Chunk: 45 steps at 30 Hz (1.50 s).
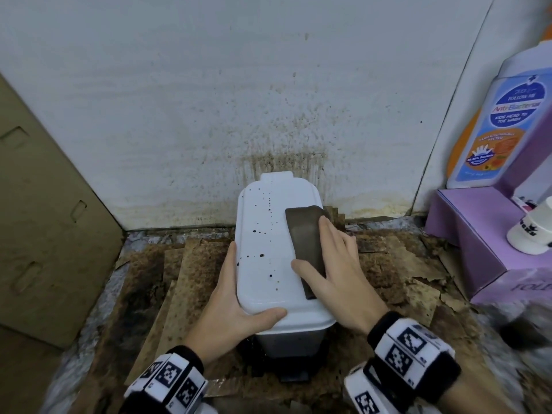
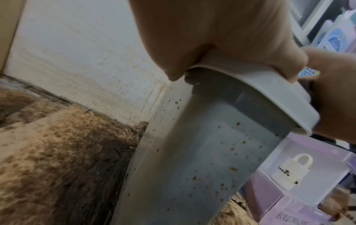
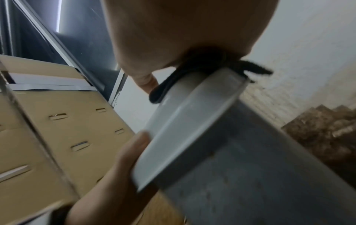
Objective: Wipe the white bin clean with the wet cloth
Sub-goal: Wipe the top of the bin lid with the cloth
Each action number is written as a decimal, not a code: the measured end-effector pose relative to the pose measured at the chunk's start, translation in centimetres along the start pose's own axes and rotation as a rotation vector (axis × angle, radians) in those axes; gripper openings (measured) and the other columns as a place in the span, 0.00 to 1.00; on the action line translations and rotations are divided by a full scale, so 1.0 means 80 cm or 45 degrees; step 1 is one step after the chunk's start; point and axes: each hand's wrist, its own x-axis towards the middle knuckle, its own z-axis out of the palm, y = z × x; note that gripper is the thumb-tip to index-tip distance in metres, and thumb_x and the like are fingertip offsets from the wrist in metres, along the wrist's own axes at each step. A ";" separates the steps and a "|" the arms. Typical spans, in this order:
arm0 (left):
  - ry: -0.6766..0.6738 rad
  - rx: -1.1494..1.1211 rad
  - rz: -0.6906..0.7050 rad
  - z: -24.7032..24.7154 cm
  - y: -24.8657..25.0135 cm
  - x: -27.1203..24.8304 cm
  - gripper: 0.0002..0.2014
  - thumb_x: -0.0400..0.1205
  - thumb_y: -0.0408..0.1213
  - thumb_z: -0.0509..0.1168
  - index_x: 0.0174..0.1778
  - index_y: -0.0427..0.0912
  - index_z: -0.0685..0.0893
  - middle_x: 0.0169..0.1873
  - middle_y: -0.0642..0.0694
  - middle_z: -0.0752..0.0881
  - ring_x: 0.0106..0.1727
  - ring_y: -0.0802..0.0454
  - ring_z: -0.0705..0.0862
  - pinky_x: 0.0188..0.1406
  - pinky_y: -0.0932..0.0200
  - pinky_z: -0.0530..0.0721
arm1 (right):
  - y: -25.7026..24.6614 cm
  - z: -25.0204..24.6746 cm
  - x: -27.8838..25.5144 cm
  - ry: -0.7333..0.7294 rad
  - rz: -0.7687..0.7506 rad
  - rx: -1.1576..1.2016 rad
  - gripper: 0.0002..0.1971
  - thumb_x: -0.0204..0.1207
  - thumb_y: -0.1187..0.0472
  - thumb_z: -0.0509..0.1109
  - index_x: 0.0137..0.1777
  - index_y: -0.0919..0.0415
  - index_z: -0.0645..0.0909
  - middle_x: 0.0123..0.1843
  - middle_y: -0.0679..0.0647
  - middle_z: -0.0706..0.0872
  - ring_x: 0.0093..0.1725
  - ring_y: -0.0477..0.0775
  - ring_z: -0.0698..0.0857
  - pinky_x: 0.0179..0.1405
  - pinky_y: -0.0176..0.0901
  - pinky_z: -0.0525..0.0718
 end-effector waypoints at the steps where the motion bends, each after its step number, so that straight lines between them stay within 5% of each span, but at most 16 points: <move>1: 0.006 0.005 -0.002 0.000 0.000 0.000 0.72 0.60 0.67 0.85 0.88 0.69 0.38 0.86 0.71 0.59 0.85 0.67 0.64 0.85 0.44 0.69 | -0.003 0.005 -0.011 0.032 0.000 0.002 0.49 0.78 0.32 0.56 0.89 0.54 0.38 0.89 0.40 0.44 0.85 0.38 0.40 0.88 0.61 0.49; 6: 0.019 0.035 0.037 0.002 0.001 0.002 0.70 0.61 0.65 0.85 0.89 0.67 0.40 0.86 0.68 0.61 0.87 0.63 0.64 0.85 0.41 0.69 | -0.016 0.029 -0.059 0.157 0.066 -0.026 0.52 0.72 0.26 0.48 0.89 0.52 0.35 0.88 0.37 0.41 0.85 0.39 0.38 0.88 0.52 0.53; 12: 0.006 -0.018 0.034 0.002 0.001 0.001 0.71 0.62 0.65 0.85 0.88 0.69 0.38 0.85 0.70 0.63 0.86 0.63 0.66 0.84 0.40 0.71 | -0.021 0.051 -0.070 0.165 0.106 -0.210 0.51 0.73 0.20 0.35 0.86 0.51 0.26 0.88 0.43 0.30 0.86 0.48 0.30 0.89 0.56 0.47; 23: 0.006 -0.021 0.000 0.000 0.000 0.000 0.72 0.60 0.66 0.85 0.88 0.69 0.37 0.85 0.71 0.62 0.84 0.66 0.68 0.84 0.46 0.71 | -0.016 0.007 -0.011 -0.043 0.028 -0.191 0.50 0.79 0.29 0.57 0.89 0.51 0.34 0.90 0.46 0.34 0.86 0.43 0.32 0.87 0.52 0.49; 29: 0.003 -0.029 -0.005 -0.003 -0.001 0.002 0.71 0.63 0.62 0.86 0.89 0.68 0.38 0.86 0.70 0.60 0.85 0.66 0.65 0.85 0.43 0.69 | -0.017 -0.018 0.047 -0.269 0.099 -0.130 0.42 0.86 0.38 0.55 0.89 0.50 0.36 0.90 0.48 0.33 0.87 0.49 0.33 0.84 0.57 0.51; 33: -0.007 -0.039 0.022 -0.003 0.000 0.004 0.68 0.66 0.57 0.87 0.89 0.69 0.41 0.87 0.66 0.62 0.86 0.62 0.66 0.84 0.40 0.70 | -0.003 -0.022 0.089 -0.310 0.089 -0.284 0.30 0.91 0.51 0.52 0.89 0.54 0.49 0.90 0.58 0.35 0.89 0.66 0.37 0.86 0.65 0.44; 36: -0.016 -0.075 0.032 -0.003 0.001 0.004 0.67 0.67 0.54 0.87 0.89 0.68 0.41 0.86 0.65 0.65 0.85 0.61 0.69 0.83 0.40 0.71 | 0.000 -0.031 0.114 -0.383 0.132 -0.314 0.18 0.91 0.61 0.50 0.80 0.59 0.64 0.89 0.65 0.33 0.85 0.76 0.32 0.84 0.72 0.42; 41: -0.024 -0.094 0.024 -0.003 0.001 0.004 0.69 0.66 0.55 0.87 0.89 0.68 0.40 0.86 0.66 0.66 0.85 0.62 0.69 0.84 0.41 0.70 | 0.001 -0.038 0.141 -0.450 0.144 -0.307 0.35 0.86 0.43 0.47 0.89 0.53 0.43 0.89 0.52 0.30 0.87 0.57 0.33 0.84 0.61 0.49; 45: -0.031 -0.072 0.029 -0.001 0.001 0.002 0.69 0.65 0.58 0.87 0.89 0.68 0.39 0.86 0.67 0.63 0.86 0.63 0.66 0.85 0.41 0.69 | 0.015 -0.037 0.145 -0.467 0.110 -0.410 0.42 0.78 0.34 0.43 0.89 0.54 0.46 0.89 0.55 0.30 0.87 0.59 0.32 0.85 0.61 0.48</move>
